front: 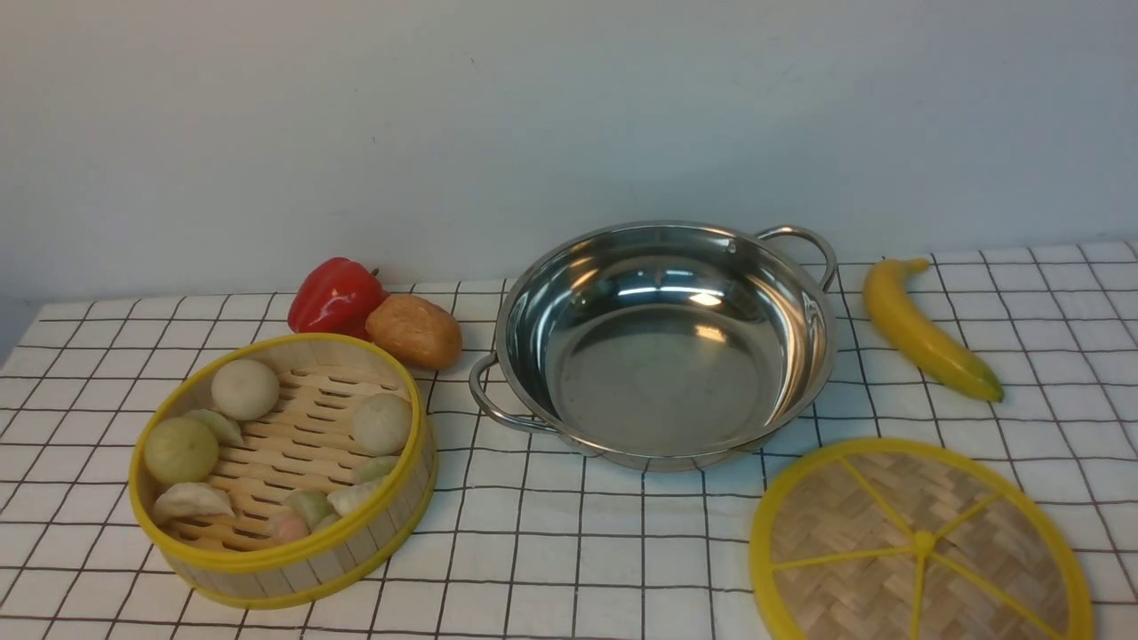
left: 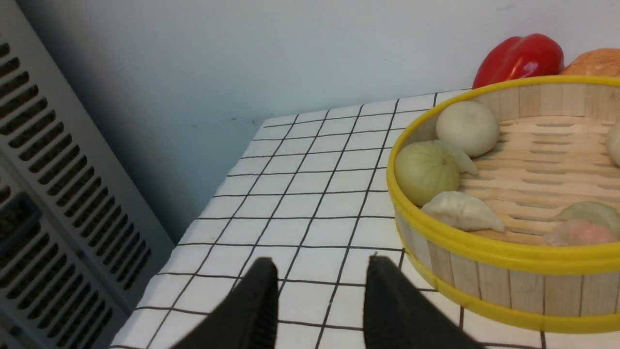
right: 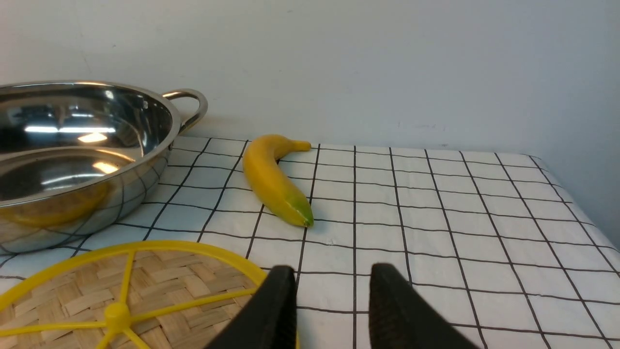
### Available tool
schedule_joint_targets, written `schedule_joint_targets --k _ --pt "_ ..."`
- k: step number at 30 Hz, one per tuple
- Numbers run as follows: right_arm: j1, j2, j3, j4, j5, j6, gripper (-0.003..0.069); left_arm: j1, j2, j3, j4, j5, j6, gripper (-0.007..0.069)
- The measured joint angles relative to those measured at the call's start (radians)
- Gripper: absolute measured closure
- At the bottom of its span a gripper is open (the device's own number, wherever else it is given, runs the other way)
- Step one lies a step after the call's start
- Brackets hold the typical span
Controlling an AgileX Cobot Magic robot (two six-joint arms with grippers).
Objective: Place the steamer in the pot on the white tablecloth, and put the lid on the steamer.
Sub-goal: 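Grasp the rim of the steamer basket holding the buns with the left gripper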
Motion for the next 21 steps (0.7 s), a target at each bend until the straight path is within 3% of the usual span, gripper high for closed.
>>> schedule_joint_targets --k 8,21 --pt "0.003 0.0 0.0 0.0 0.0 0.0 0.0419 0.0 0.0 0.0 0.057 -0.005 -0.001 0.0382" --pt "0.038 0.0 0.0 0.0 0.0 0.0 0.0419 0.0 0.0 0.0 0.0 -0.204 -0.018 0.0382"
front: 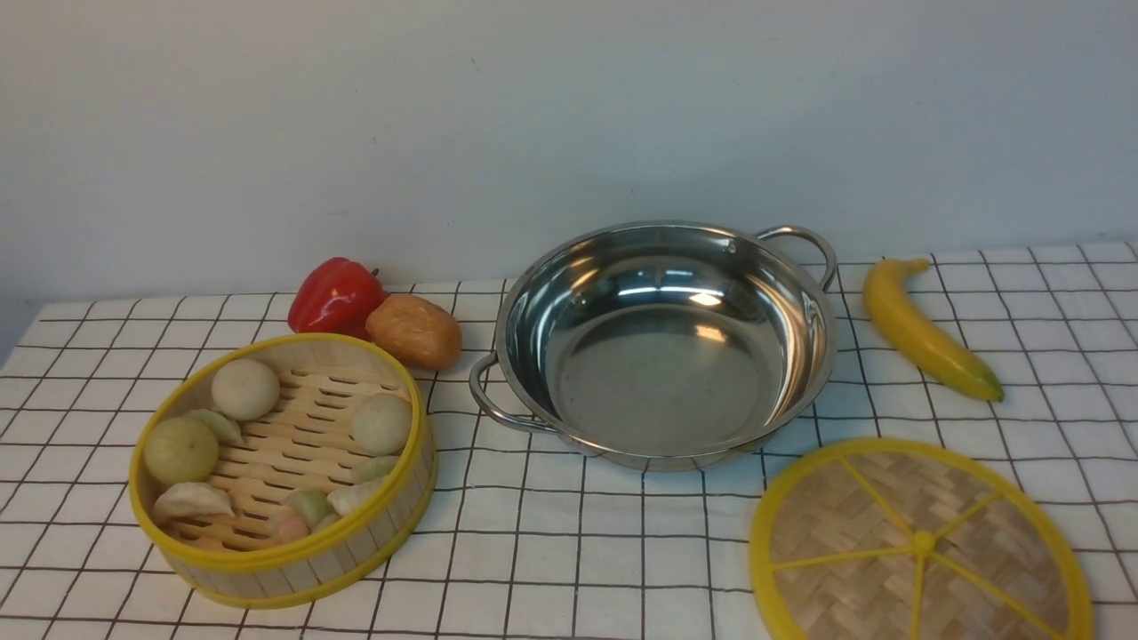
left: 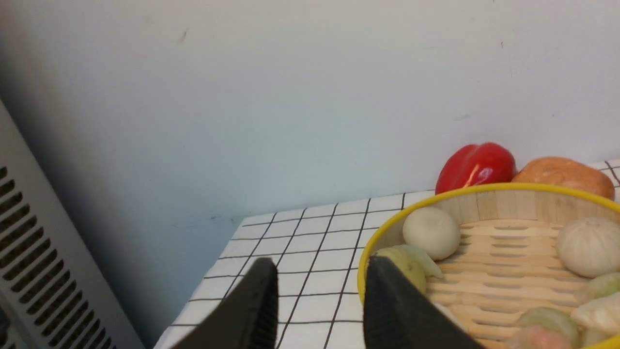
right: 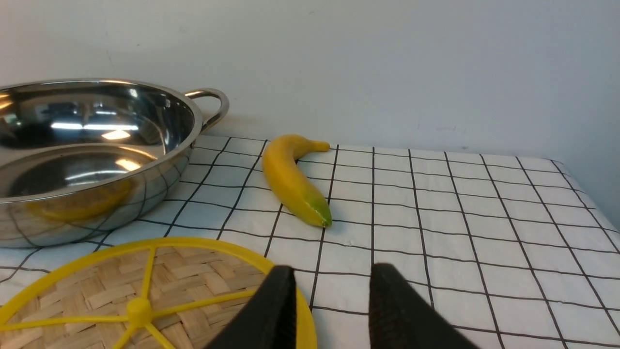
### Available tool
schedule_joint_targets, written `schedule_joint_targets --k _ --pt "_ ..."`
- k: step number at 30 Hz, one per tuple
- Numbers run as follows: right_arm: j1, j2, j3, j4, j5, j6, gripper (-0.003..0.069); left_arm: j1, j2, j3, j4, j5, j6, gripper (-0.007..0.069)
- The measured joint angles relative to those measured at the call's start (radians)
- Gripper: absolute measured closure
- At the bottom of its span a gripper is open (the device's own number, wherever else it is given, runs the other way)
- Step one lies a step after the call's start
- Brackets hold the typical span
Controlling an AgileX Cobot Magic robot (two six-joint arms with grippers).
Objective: Place the steamer in the pot on the white tablecloth, and put the lid on the steamer.
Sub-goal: 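Grasp the rim of the steamer basket holding the buns with the left gripper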
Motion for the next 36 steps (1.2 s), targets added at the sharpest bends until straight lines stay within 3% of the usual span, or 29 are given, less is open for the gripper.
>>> schedule_joint_targets --k 8,12,18,20,22,33,36 --pt "0.0 0.0 0.0 0.0 0.0 0.0 0.0419 0.0 0.0 0.0 -0.007 -0.002 0.0 0.0382" --pt "0.0 0.0 0.0 0.027 -0.007 0.019 0.0419 0.0 0.0 0.0 -0.09 -0.026 -0.047 0.0382" --pt "0.0 0.0 0.0 0.353 -0.084 0.198 0.0419 0.0 0.0 0.0 -0.445 -0.082 -0.336 0.0382" --pt "0.0 0.0 0.0 0.385 -0.096 0.221 0.0419 0.0 0.0 0.0 -0.505 -0.082 -0.385 0.0382" --pt "0.0 0.0 0.0 0.525 -0.118 0.285 0.0419 0.0 0.0 0.0 -0.595 -0.083 -0.453 0.0382" --pt "0.0 0.0 0.0 0.663 -0.149 0.308 0.0419 0.0 0.0 0.0 -0.628 -0.142 -0.469 0.0382" --pt "0.0 0.0 0.0 0.795 -0.163 0.359 0.0419 0.0 0.0 0.002 -0.631 -0.263 -0.473 0.0382"
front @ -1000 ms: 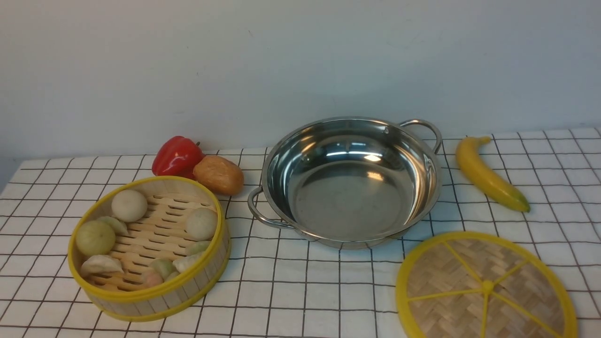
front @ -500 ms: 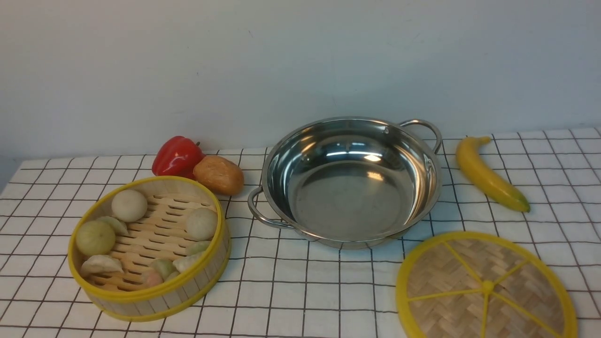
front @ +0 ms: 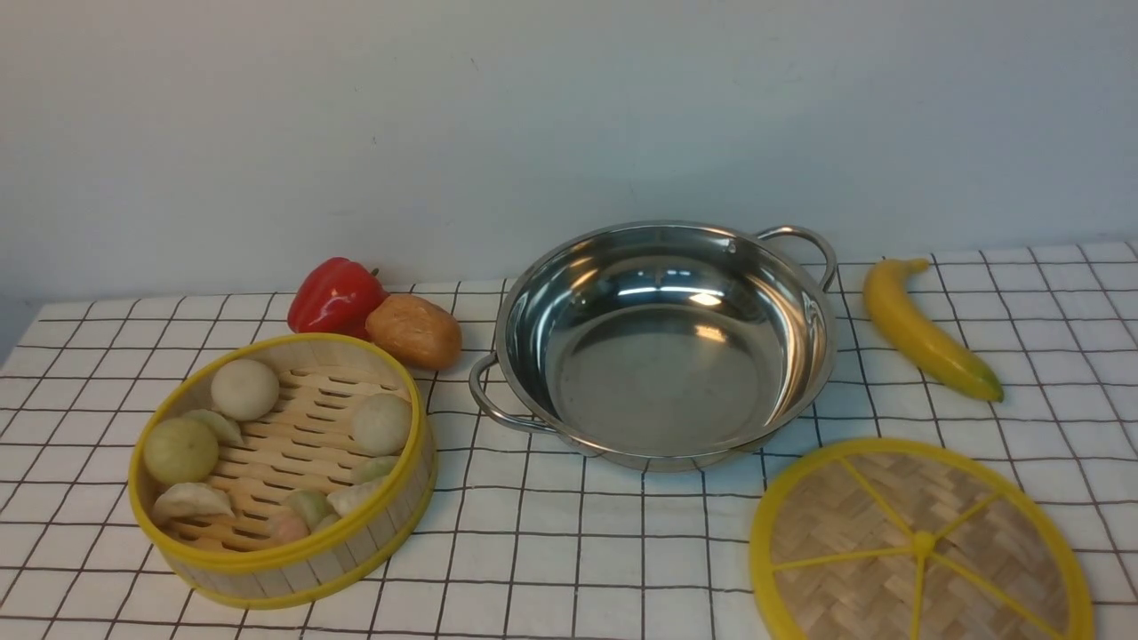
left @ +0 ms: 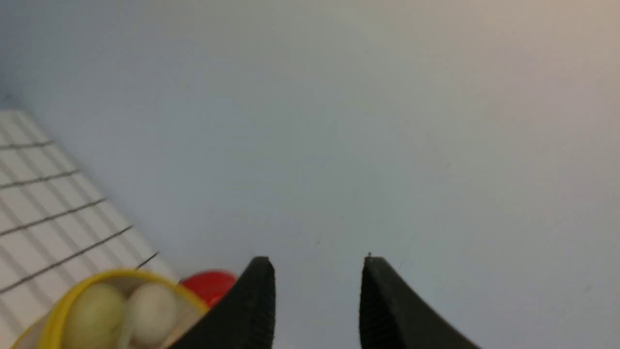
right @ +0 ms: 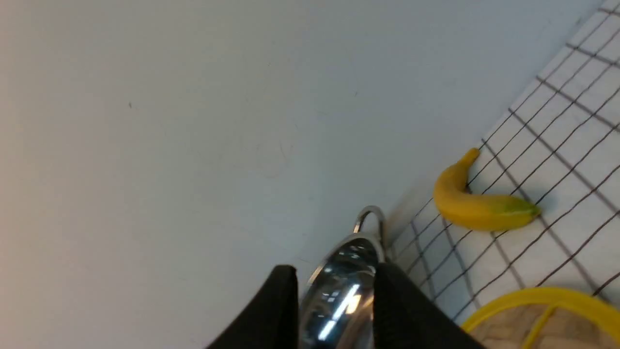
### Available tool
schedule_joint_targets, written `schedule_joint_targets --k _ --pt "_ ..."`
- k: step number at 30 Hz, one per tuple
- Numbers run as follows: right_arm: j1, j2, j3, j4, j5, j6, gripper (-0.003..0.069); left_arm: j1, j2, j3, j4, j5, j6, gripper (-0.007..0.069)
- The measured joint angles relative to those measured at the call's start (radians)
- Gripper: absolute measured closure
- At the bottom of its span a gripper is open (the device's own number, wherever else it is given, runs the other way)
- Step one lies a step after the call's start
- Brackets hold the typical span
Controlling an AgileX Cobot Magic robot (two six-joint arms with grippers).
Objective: Place the steamer in the pot on the white tablecloth, and put the lid on the steamer.
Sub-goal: 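Grasp the rim of the steamer basket holding the buns with the left gripper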
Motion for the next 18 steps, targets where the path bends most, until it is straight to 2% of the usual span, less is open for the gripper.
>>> schedule_joint_targets --k 3,5,7,8,11,13,15,16,18 --pt "0.0 -0.001 -0.02 0.172 -0.035 0.041 0.0419 0.0 0.0 0.001 0.007 -0.225 0.012 0.0382" --pt "0.0 -0.001 -0.078 0.238 -0.095 0.026 0.0419 0.0 0.0 -0.007 0.023 -0.369 0.071 0.0382" --pt "0.0 -0.002 -0.142 0.235 -0.15 -0.041 0.0419 0.0 -0.001 -0.044 0.031 -0.365 0.129 0.0382" --pt "0.0 -0.002 -0.173 0.216 -0.166 -0.081 0.0419 0.0 -0.001 -0.07 0.033 -0.32 0.158 0.0382" --pt "0.0 0.025 -0.329 0.067 -0.15 -0.252 0.0419 0.0 0.014 -0.198 0.041 -0.051 0.312 0.0382" --pt "0.0 0.052 -0.376 0.014 -0.097 -0.296 0.0419 0.0 0.042 -0.234 0.041 0.057 0.36 0.0382" --pt "0.0 0.102 -0.459 -0.048 0.015 -0.343 0.0419 0.0 0.106 -0.293 0.044 0.195 0.432 0.0382" --pt "0.0 0.163 -0.53 -0.102 0.134 -0.381 0.0419 0.0 0.18 -0.347 0.046 0.298 0.469 0.0382" --pt "0.0 0.241 -0.603 -0.158 0.279 -0.422 0.0419 0.0 0.29 -0.403 0.047 0.394 0.487 0.0382"
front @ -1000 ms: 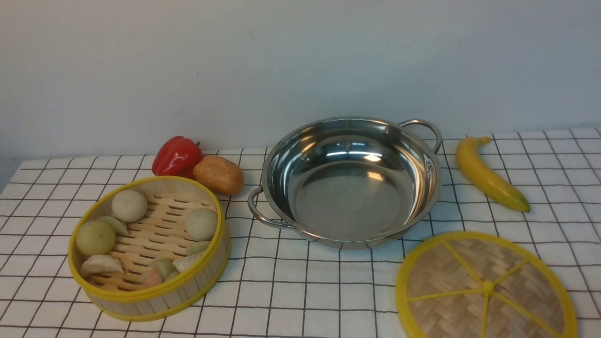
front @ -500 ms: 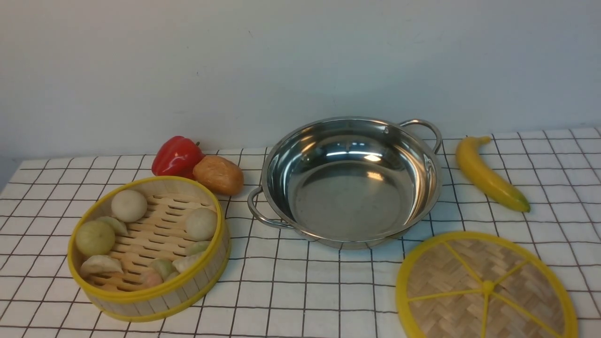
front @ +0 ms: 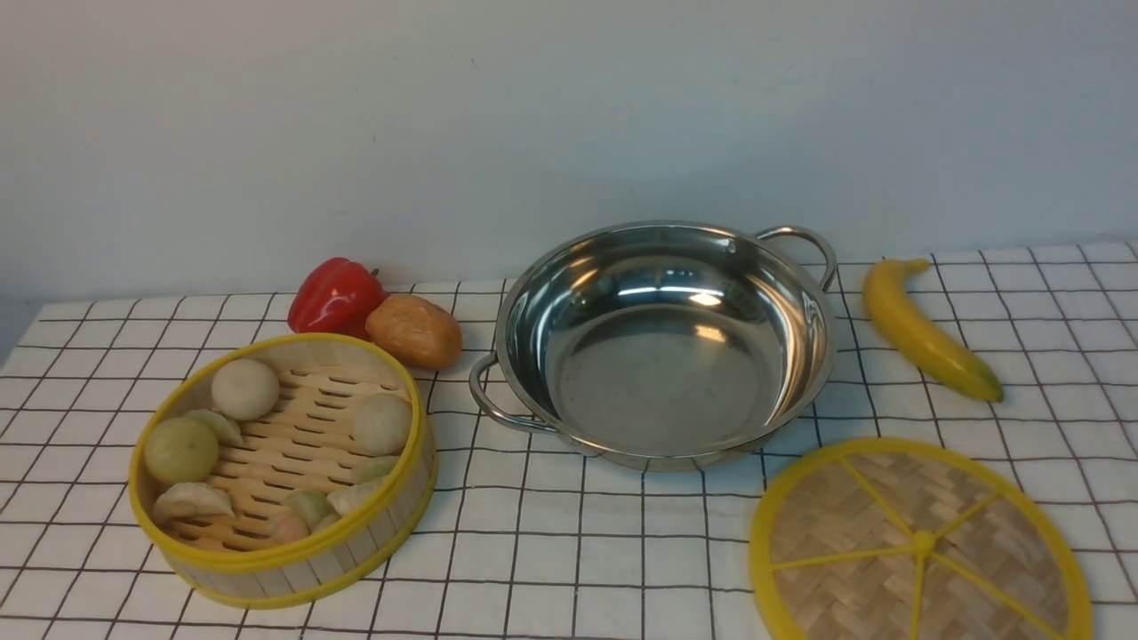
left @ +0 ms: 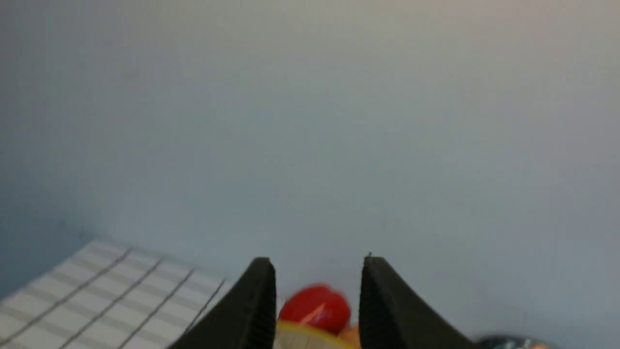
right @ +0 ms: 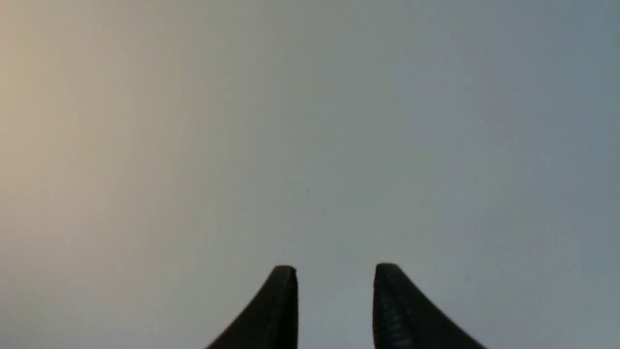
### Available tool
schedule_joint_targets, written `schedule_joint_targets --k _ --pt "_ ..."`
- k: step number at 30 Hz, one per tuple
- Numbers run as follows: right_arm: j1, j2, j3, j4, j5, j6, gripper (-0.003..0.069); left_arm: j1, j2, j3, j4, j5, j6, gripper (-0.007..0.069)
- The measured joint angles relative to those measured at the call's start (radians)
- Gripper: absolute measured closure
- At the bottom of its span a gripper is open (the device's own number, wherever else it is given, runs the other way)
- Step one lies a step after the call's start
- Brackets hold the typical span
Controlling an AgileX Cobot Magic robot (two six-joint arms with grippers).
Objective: Place the steamer in the pot on the white tablecloth, and put the lid on the steamer.
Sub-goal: 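Grasp the rim of the steamer basket holding the buns with the left gripper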
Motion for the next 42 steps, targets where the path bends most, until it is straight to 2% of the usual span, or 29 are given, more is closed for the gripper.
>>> schedule_joint_targets --k 2,3,4,7,11,19,24,32,42 --pt "0.0 0.091 -0.071 -0.046 0.156 -0.033 0.0419 0.0 0.11 -0.06 0.002 0.099 0.009 0.0382" --pt "0.0 0.109 -0.083 -0.049 0.171 -0.036 0.0419 0.0 0.122 -0.074 0.003 0.109 0.009 0.0382" --pt "0.0 0.181 -0.123 -0.077 0.282 -0.055 0.0419 0.0 0.243 -0.134 0.014 0.192 0.026 0.0382" --pt "0.0 0.3 -0.179 -0.114 0.445 -0.079 0.0419 0.0 0.439 -0.251 0.033 0.305 0.066 0.0382" --pt "0.0 0.407 -0.193 -0.132 0.548 -0.103 0.0419 0.0 0.722 -0.394 0.046 0.417 0.143 0.0382" --pt "0.0 0.466 -0.194 -0.142 0.572 -0.15 0.0419 0.0 1.166 -0.626 0.046 0.626 0.189 0.0382" --pt "0.0 0.466 -0.194 -0.144 0.572 -0.151 0.0419 0.0 1.325 -0.669 0.053 0.645 0.176 0.0382" --pt "0.0 0.466 -0.194 -0.144 0.572 -0.152 0.0419 0.0 1.371 -0.669 0.072 0.628 0.041 0.0382" --pt "0.0 0.466 -0.194 -0.146 0.572 -0.152 0.0419 0.0 1.371 -0.669 0.252 0.594 -0.126 0.0382"
